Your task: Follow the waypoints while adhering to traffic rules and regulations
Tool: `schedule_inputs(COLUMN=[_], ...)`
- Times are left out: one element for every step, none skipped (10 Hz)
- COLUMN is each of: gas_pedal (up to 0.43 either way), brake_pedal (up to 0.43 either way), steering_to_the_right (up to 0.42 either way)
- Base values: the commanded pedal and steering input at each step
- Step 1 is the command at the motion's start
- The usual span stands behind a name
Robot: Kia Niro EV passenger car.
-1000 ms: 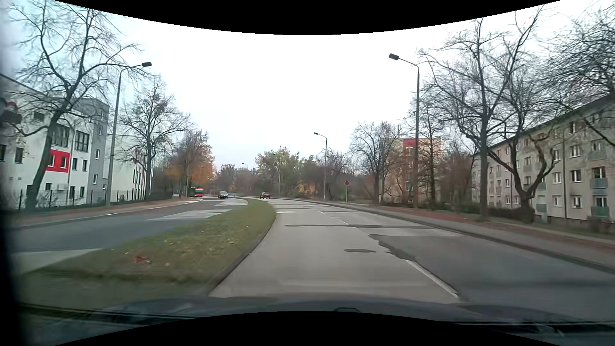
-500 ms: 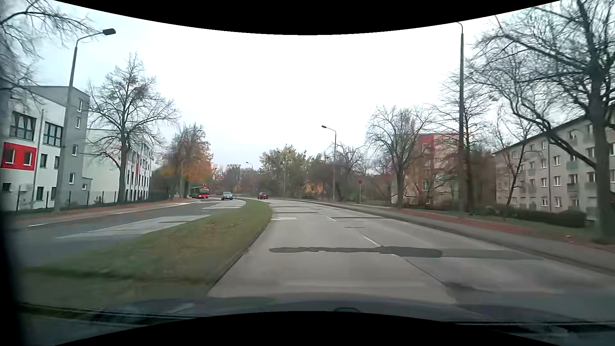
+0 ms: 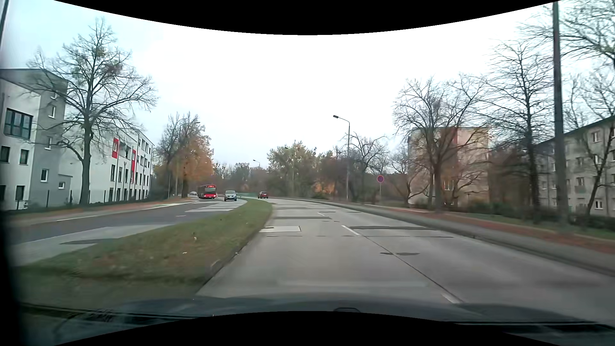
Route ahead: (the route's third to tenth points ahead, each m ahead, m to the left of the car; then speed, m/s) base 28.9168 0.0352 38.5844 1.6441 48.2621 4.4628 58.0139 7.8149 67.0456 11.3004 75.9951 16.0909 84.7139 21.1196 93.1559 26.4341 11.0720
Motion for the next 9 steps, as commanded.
schedule_inputs(gas_pedal=[0.150,0.150,0.150,0.150,0.150,0.150,0.150,0.150,0.150], brake_pedal=[0.000,0.000,0.000,0.000,0.000,0.000,0.000,0.000,0.000], steering_to_the_right=[-0.034,-0.035,-0.035,-0.035,-0.035,-0.035,-0.035,-0.035,-0.035])
